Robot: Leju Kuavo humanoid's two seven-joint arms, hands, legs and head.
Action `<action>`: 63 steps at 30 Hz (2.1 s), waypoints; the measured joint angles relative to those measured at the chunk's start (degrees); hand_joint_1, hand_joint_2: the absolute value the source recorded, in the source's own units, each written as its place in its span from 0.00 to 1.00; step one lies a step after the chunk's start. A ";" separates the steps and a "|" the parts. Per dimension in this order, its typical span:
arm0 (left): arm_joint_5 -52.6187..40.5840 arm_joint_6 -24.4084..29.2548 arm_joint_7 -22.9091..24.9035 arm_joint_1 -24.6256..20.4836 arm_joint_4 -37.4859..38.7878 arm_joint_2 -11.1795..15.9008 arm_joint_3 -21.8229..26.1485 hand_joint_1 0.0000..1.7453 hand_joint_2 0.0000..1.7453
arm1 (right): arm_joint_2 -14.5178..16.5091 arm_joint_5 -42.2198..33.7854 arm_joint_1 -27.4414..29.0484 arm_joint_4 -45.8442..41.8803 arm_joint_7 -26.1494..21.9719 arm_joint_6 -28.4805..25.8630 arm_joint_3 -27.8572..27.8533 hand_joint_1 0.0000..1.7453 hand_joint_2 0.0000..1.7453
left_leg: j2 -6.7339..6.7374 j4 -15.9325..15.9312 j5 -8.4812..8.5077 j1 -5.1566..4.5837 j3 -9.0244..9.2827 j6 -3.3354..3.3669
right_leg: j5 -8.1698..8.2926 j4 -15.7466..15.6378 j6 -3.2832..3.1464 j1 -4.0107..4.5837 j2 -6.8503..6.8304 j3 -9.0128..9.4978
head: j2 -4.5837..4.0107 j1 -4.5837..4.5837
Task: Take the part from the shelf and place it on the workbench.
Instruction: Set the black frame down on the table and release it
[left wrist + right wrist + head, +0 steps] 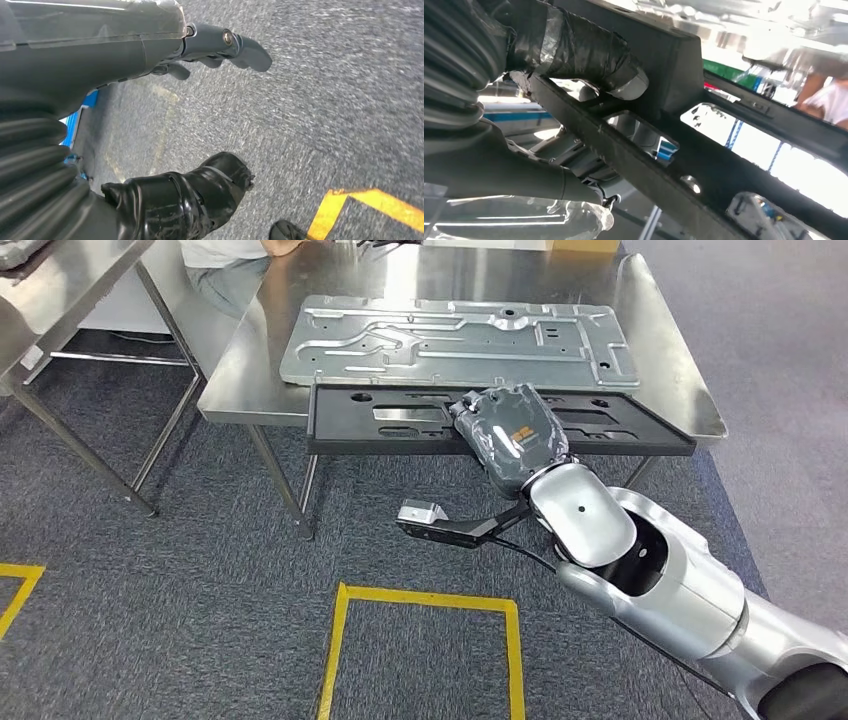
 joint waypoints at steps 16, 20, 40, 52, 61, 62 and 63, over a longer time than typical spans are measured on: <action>2.45 0.63 -0.86 -0.17 0.14 -0.12 -2.53 0.00 1.00 | -2.19 -1.45 0.27 1.16 2.50 0.43 -4.66 1.00 1.00 | -1.97 2.75 -2.11 0.16 -0.90 -1.81 | 5.01 -3.51 -1.61 -0.25 3.14 -1.37 | 0.00 -0.04; 3.30 0.81 -1.21 -0.29 0.17 -0.17 -2.98 0.00 1.00 | -2.53 -1.46 0.53 1.19 3.14 0.41 -5.76 1.00 1.00 | -0.54 15.64 -7.72 0.50 -7.12 -2.78 | 4.72 -3.68 -2.39 -0.34 2.86 -0.99 | 0.00 -0.39; 4.96 1.51 -1.93 -0.35 0.20 -0.44 -5.75 0.00 1.00 | -4.19 4.42 3.15 0.05 3.05 0.33 -7.89 1.00 1.00 | -1.24 0.59 -5.28 -0.08 5.57 0.55 | 6.59 1.43 0.09 -0.05 2.84 -6.67 | 0.00 0.22; 5.03 1.32 -2.40 -0.34 0.22 -0.52 -7.18 0.00 1.00 | -4.19 6.67 4.93 -0.91 2.94 0.25 -8.43 1.00 1.00 | -0.47 17.22 -11.57 0.27 -5.71 -2.41 | 4.40 -4.32 -2.76 -0.12 2.88 0.67 | 0.00 -0.07; 5.05 1.22 -2.40 -0.11 0.50 -0.54 -8.11 0.00 1.00 | -4.23 7.30 5.88 -1.52 2.68 0.47 -8.83 1.00 1.00 | -0.18 0.33 1.68 -0.14 -2.09 0.00 | 0.94 -1.76 -0.44 0.15 3.17 4.54 | 0.01 0.21; 5.07 1.17 -2.43 -0.20 0.52 -0.54 -8.26 0.00 1.00 | -4.24 7.31 5.86 -1.60 2.61 0.47 -8.96 1.00 1.00 | -0.22 0.19 1.37 -0.10 -1.40 0.32 | 1.03 0.50 -0.27 0.08 3.16 3.37 | 0.01 0.34; 5.08 1.10 -2.45 -0.31 0.55 -0.53 -8.38 0.00 1.00 | -4.24 7.34 5.86 -1.66 2.51 0.48 -9.10 1.00 1.00 | -0.29 0.12 0.99 -0.08 -0.78 0.64 | 0.76 3.23 -0.14 -0.02 3.14 1.78 | 0.01 0.38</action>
